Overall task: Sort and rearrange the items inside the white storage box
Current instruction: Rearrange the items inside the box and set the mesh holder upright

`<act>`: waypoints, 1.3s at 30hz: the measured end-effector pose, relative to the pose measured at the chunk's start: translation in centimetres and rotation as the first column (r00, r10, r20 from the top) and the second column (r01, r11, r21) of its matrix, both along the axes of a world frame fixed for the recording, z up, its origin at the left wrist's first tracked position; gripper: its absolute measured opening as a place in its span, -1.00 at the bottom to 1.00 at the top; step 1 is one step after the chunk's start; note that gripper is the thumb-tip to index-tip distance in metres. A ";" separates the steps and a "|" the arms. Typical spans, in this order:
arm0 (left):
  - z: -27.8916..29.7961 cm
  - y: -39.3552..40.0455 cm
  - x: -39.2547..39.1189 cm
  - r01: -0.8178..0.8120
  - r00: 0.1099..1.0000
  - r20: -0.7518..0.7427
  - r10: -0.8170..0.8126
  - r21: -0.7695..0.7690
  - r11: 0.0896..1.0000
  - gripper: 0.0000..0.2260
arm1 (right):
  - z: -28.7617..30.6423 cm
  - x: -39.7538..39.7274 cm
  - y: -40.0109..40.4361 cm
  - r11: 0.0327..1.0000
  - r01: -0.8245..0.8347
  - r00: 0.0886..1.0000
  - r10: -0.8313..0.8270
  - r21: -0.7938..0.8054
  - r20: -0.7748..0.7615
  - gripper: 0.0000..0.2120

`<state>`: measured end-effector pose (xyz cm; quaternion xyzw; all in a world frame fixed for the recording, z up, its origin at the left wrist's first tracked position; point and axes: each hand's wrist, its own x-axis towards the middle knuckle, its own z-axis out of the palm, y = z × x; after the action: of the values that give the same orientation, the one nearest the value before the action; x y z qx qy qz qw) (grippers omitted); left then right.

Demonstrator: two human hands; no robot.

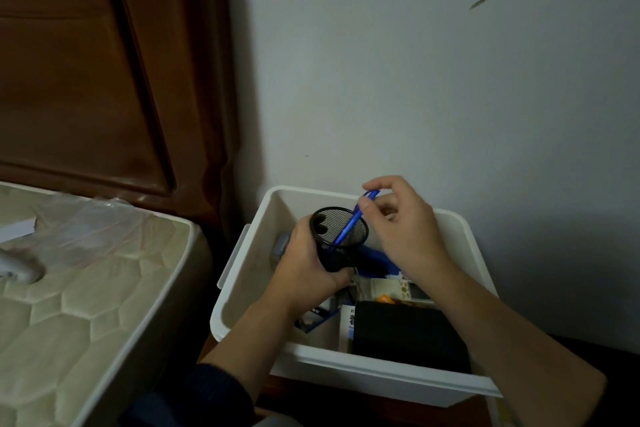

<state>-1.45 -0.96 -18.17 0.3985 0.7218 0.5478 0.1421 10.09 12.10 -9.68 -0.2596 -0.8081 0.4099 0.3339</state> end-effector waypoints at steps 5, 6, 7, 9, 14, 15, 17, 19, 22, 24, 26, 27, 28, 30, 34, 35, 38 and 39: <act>0.0 -0.2 -0.1 -0.069 0.996 0.055 0.068 0.015 0.998 -0.27 | -0.3 -0.3 1.3 0.998 -0.021 0.999 0.018 0.067 0.044 -0.80; 0.0 -0.3 -0.2 -0.089 0.994 0.060 0.088 0.012 0.996 -0.28 | -0.3 -0.2 2.0 0.998 0.036 0.999 -0.037 0.048 0.026 -0.80; 0.0 -0.3 -0.3 -0.114 0.992 0.062 0.113 0.004 0.994 -0.28 | -0.4 0.0 2.7 0.994 0.101 0.994 -0.102 0.028 0.033 -0.80; 0.0 -0.5 -0.4 -0.156 0.986 0.055 0.157 -0.025 0.987 -0.29 | -1.1 0.7 4.2 0.980 0.196 0.969 -0.199 0.034 0.148 -0.81; -0.3 -0.5 -0.7 -0.212 0.976 0.035 0.216 -0.084 0.974 -0.27 | -5.3 2.4 5.4 0.984 0.167 0.841 -0.175 0.061 0.511 -0.83; -0.3 -0.4 -0.8 -0.223 0.973 0.034 0.227 -0.091 0.970 -0.27 | -6.1 2.5 5.4 0.985 0.162 0.807 -0.166 0.057 0.566 -0.82; -0.4 -0.5 -0.9 -0.259 0.964 0.036 0.263 -0.094 0.961 -0.27 | -7.3 2.6 5.6 0.986 0.152 0.745 -0.156 0.062 0.648 -0.80; -0.4 -0.6 -0.9 -0.294 0.954 0.024 0.297 -0.093 0.951 -0.26 | -8.1 2.4 5.8 0.991 0.105 0.697 -0.135 0.085 0.704 -0.84; -0.3 -0.7 -0.8 -0.290 0.956 0.019 0.293 -0.092 0.953 -0.25 | -9.1 1.7 5.1 0.984 -0.051 0.611 -0.105 0.172 0.784 -0.88; -0.2 -0.7 -0.7 -0.278 0.959 0.019 0.281 -0.100 0.955 -0.26 | -9.6 0.8 4.6 0.949 -0.185 0.543 -0.118 0.255 0.831 -0.83; -0.1 -0.6 -0.6 -0.278 0.959 0.025 0.282 -0.106 0.955 -0.26 | -10.0 -0.3 4.4 0.880 -0.313 0.478 -0.180 0.358 0.860 -0.78; -0.1 -0.6 -0.6 -0.282 0.957 0.031 0.287 -0.105 0.954 -0.25 | -10.2 -0.9 4.3 0.855 -0.349 0.456 -0.204 0.384 0.867 -0.76; -0.1 -0.6 -0.6 -0.286 0.956 0.037 0.291 -0.102 0.953 -0.25 | -10.3 -1.5 4.3 0.836 -0.374 0.437 -0.223 0.402 0.871 -0.75; 0.0 -0.6 -0.6 -0.291 0.954 0.050 0.296 -0.096 0.952 -0.23 | -10.6 -2.6 4.1 0.801 -0.415 0.406 -0.262 0.431 0.876 -0.77; 0.2 -0.6 -0.6 -0.318 0.946 0.040 0.322 -0.086 0.944 -0.24 | -11.3 -4.2 3.8 0.753 -0.455 0.392 -0.311 0.476 0.866 -0.78; 0.2 -0.6 -0.6 -0.324 0.944 0.034 0.328 -0.086 0.942 -0.24 | -11.5 -4.5 3.8 0.734 -0.466 0.397 -0.326 0.494 0.858 -0.78; 0.3 -0.6 -0.6 -0.320 0.946 0.024 0.323 -0.088 0.943 -0.25 | -11.9 -5.2 3.7 0.680 -0.530 0.357 -0.362 0.506 0.861 -0.78; 0.4 -0.6 -0.6 -0.319 0.946 0.022 0.322 -0.089 0.943 -0.25 | -12.0 -5.4 3.7 0.662 -0.557 0.343 -0.368 0.502 0.864 -0.79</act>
<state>-2.03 -1.55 -17.80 0.2595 0.7967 0.5399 0.0805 4.67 15.80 -21.67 -0.2290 -0.9490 -0.1619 -0.1441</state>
